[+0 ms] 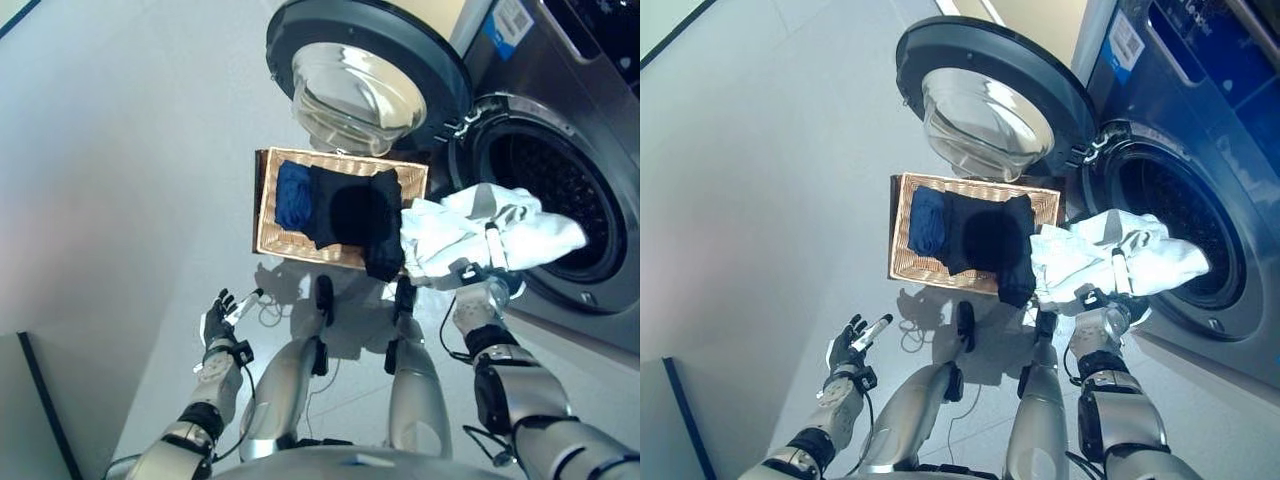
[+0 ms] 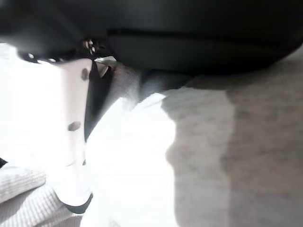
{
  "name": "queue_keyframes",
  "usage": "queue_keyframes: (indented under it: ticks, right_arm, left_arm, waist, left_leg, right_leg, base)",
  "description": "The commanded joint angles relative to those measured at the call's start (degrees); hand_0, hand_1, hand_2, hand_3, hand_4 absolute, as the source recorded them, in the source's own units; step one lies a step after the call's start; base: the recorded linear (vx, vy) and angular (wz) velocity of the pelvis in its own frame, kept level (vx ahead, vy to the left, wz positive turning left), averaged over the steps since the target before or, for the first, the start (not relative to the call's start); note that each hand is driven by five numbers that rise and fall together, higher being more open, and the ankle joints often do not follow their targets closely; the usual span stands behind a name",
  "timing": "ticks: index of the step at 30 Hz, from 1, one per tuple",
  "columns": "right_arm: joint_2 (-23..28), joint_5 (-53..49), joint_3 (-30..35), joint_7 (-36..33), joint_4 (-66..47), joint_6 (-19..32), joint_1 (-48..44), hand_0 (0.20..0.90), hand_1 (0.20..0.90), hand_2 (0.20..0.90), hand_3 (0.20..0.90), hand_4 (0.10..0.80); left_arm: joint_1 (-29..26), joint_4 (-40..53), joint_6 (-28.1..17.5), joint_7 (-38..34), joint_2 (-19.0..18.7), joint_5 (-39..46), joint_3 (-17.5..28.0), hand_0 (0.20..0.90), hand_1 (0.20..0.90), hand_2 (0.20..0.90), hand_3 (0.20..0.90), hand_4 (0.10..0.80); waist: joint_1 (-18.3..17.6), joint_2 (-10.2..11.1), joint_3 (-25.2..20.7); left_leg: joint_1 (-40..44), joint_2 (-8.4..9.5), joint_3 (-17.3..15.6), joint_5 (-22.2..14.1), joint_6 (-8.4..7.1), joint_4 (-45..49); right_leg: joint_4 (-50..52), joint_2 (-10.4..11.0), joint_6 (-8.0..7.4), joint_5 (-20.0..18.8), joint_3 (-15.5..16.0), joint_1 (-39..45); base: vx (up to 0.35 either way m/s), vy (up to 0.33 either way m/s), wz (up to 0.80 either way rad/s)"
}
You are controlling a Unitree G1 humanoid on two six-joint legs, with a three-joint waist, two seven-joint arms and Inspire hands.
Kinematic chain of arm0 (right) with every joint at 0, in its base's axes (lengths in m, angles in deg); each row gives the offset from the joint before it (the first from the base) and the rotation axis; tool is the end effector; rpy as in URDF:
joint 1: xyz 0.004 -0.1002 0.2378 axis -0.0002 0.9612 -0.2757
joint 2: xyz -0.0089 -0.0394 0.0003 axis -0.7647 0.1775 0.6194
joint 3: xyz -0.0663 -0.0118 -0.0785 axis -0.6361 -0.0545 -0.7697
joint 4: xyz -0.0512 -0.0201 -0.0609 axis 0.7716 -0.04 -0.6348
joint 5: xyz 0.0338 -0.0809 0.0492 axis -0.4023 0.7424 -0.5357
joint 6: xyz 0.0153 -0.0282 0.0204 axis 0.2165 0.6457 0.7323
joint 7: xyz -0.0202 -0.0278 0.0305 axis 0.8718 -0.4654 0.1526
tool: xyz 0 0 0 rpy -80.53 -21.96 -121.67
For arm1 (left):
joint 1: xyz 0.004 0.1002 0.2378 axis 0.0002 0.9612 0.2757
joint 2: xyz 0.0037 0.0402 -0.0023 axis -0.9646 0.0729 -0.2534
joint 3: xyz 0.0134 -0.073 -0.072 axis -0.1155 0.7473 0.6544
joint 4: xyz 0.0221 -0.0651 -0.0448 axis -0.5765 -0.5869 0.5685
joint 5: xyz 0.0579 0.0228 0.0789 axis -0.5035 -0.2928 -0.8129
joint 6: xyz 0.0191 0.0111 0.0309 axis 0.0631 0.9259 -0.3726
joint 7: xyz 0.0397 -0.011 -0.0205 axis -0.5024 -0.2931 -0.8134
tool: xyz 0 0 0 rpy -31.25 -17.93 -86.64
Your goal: Pick up the clothes and place them into the washing machine
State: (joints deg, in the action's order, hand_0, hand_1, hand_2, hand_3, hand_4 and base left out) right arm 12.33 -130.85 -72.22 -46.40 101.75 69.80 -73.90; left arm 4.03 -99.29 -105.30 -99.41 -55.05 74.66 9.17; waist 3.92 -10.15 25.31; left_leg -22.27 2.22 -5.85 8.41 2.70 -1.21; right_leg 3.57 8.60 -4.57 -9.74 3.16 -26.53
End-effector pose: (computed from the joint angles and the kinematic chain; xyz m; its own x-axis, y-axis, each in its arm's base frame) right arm 0.2797 -0.2583 0.0271 0.5397 -0.6982 -0.4703 0.8194 0.3075 0.4838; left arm 0.1868 0.1630 -0.0692 0.7528 0.3157 -0.5777 -0.4565 0.8826 -0.1125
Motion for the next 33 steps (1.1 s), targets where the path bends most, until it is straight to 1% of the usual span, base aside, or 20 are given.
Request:
queue_keyframes:
  ticks: [1, 6, 9, 13, 15, 21, 22, 23, 24, 25, 26, 28, 30, 33]
  right_arm:
    - [9.8, 0.0, 2.8, -0.6, -0.4, 4.5, -5.2, 0.2, 0.2, 0.2, 0.2, 0.3]
    - [15.1, -0.4, 3.1, -1.4, 1.1, 4.2, -10.0, 0.2, 0.2, 0.2, 0.2, 0.3]
    - [17.3, -0.3, 2.9, -1.5, 1.6, 4.1, -12.3, 0.2, 0.2, 0.2, 0.2, 0.3]
    - [19.7, 1.3, 1.7, -1.6, 2.0, 3.2, -14.4, 0.2, 0.2, 0.2, 0.2, 0.3]
    - [22.1, 2.3, 0.7, -1.4, 2.5, 2.7, -16.4, 0.2, 0.2, 0.2, 0.2, 0.3]
    - [27.5, 5.8, -3.0, -1.2, 3.5, 1.1, -21.6, 0.2, 0.2, 0.2, 0.2, 0.3]
    - [27.6, 5.8, -3.2, -1.1, 3.6, 1.0, -21.9, 0.2, 0.2, 0.2, 0.2, 0.3]
    - [29.2, 6.2, -4.7, -0.9, 4.2, 0.8, -24.2, 0.2, 0.2, 0.2, 0.2, 0.3]
    - [29.2, 6.1, -4.8, -0.8, 4.2, 0.8, -24.3, 0.2, 0.2, 0.2, 0.2, 0.3]
    - [30.5, 5.7, -5.9, -0.8, 4.3, 1.0, -27.0, 0.2, 0.2, 0.2, 0.2, 0.3]
    - [30.6, 5.7, -6.1, -0.8, 4.5, 1.0, -27.3, 0.2, 0.2, 0.2, 0.2, 0.3]
    - [31.8, 3.9, -7.2, -0.8, 5.5, 1.4, -31.0, 0.2, 0.2, 0.2, 0.2, 0.3]
    - [32.4, 1.2, -7.1, -1.4, 5.9, 2.5, -33.2, 0.2, 0.2, 0.2, 0.2, 0.3]
    - [32.7, -1.9, -6.4, -1.9, 5.8, 4.0, -35.1, 0.2, 0.2, 0.2, 0.2, 0.3]
  left_arm:
    - [1.4, 1.0, -2.3, -0.5, -1.2, 1.2, -1.3, 0.9, 0.9, 0.9, 0.9, 0.8]
    - [2.0, 1.2, -2.3, 0.0, -1.4, 1.7, -2.1, 0.9, 0.9, 0.9, 0.9, 0.8]
    - [2.1, 1.6, -2.4, 0.4, -1.3, 2.0, -2.4, 0.9, 0.9, 0.9, 0.9, 0.8]
    - [2.5, 2.4, -2.4, 0.8, -1.2, 1.9, -3.2, 0.9, 0.9, 0.9, 0.9, 0.8]
    - [2.5, 2.5, -2.4, 1.1, -1.2, 1.9, -3.6, 0.9, 0.9, 0.9, 0.9, 0.8]
    - [2.5, 2.2, -2.6, 1.3, -1.6, 1.6, -4.1, 0.9, 0.9, 0.9, 0.9, 0.8]
    - [2.5, 2.3, -2.6, 1.3, -1.5, 1.6, -4.0, 0.9, 0.9, 0.9, 0.9, 0.8]
    - [2.3, 2.4, -2.7, 1.4, -1.6, 1.6, -4.1, 0.9, 0.9, 0.9, 0.9, 0.8]
    - [2.3, 2.3, -2.7, 1.4, -1.6, 1.6, -4.1, 0.9, 0.9, 0.9, 0.9, 0.8]
    - [2.2, 2.6, -2.9, 1.5, -1.9, 1.6, -4.3, 0.9, 0.9, 0.9, 0.9, 0.8]
    - [2.2, 2.6, -2.9, 1.5, -1.8, 1.7, -4.3, 0.9, 0.9, 0.9, 0.9, 0.8]
    - [2.3, 3.2, -3.0, 1.7, -1.9, 2.1, -4.8, 0.9, 0.9, 0.9, 0.9, 0.8]
    - [2.0, 3.4, -3.0, 1.5, -2.1, 2.4, -5.2, 0.9, 0.9, 0.9, 0.9, 0.8]
    - [2.0, 4.3, -3.0, 1.5, -1.9, 2.7, -5.5, 0.9, 0.9, 0.9, 0.9, 0.8]
  waist:
    - [0.1, -1.8, -1.4]
    - [-0.2, -2.7, -1.0]
    - [-0.2, -3.1, -0.7]
    - [-0.2, -3.5, -0.5]
    - [-0.1, -3.8, -0.5]
    - [0.0, -3.4, -1.1]
    - [0.0, -3.4, -1.1]
    - [0.2, -3.4, -1.2]
    - [0.2, -3.4, -1.2]
    - [0.4, -3.3, -1.3]
    - [0.4, -3.3, -1.2]
    - [0.8, -3.4, -1.3]
    - [0.7, -3.6, -1.2]
    - [0.5, -4.1, -1.1]
  left_leg:
    - [-1.1, 1.27, -0.1, -4.7, -5.23, 3.4]
    - [-1.3, 1.28, -0.9, -4.4, -5.5, 3.1]
    - [-1.6, 1.17, -1.3, -4.2, -5.62, 2.9]
    - [-1.7, 1.03, -1.8, -3.9, -5.76, 2.5]
    - [-1.7, 0.92, -1.9, -3.7, -5.91, 2.2]
    - [-1.9, 0.64, -2.1, -3.5, -6.23, 2.0]
    - [-2.0, 0.64, -2.1, -3.5, -6.24, 2.0]
    - [-2.3, 0.55, -2.1, -3.5, -6.41, 2.1]
    - [-2.3, 0.55, -2.1, -3.5, -6.41, 2.1]
    - [-2.5, 0.56, -2.2, -3.4, -6.56, 2.2]
    - [-2.6, 0.55, -2.3, -3.4, -6.57, 2.2]
    - [-2.9, 0.47, -2.3, -3.3, -6.7, 2.0]
    - [-2.9, 0.44, -2.3, -3.4, -6.96, 1.8]
    - [-3.4, 0.43, -2.4, -2.8, -7.01, 1.6]
  right_leg:
    - [6.9, 3.1, -2.76, 6.7, -0.8, 0.4]
    - [7.0, 2.9, -2.7, 6.7, -1.7, -0.5]
    - [7.2, 2.7, -2.63, 6.8, -2.1, -1.1]
    - [7.6, 2.5, -2.55, 6.9, -2.4, -1.8]
    - [8.1, 2.3, -2.51, 7.1, -2.6, -2.4]
    - [8.8, 2.0, -2.36, 7.5, -2.6, -3.3]
    - [8.9, 2.0, -2.36, 7.5, -2.6, -3.4]
    - [9.1, 1.9, -2.28, 7.7, -2.5, -3.8]
    - [9.1, 1.9, -2.28, 7.7, -2.5, -3.8]
    - [9.2, 1.8, -2.23, 7.8, -2.5, -4.2]
    - [9.3, 1.8, -2.22, 7.8, -2.5, -4.3]
    - [9.4, 1.7, -2.17, 8.0, -2.6, -4.8]
    - [9.8, 1.7, -2.13, 8.5, -2.8, -4.9]
    - [10.0, 1.5, -1.9, 8.2, -3.3, -5.8]
  base:
    - [0.0, 0.0, 0.0]
    - [-0.002, -0.021, -0.06]
    - [-0.001, -0.036, -0.06]
    - [0.01, -0.034, -0.05]
    - [0.026, -0.042, -0.04]
    - [0.027, -0.045, -0.01]
    - [0.022, -0.047, 0.01]
    - [0.015, -0.031, 0.01]
    - [0.027, -0.055, 0.0]
    - [0.0, 0.0, 0.0]
    - [0.023, -0.051, -0.02]
    - [0.018, -0.043, 0.0]
    - [0.021, -0.036, 0.01]
    - [0.0, 0.0, 0.0]
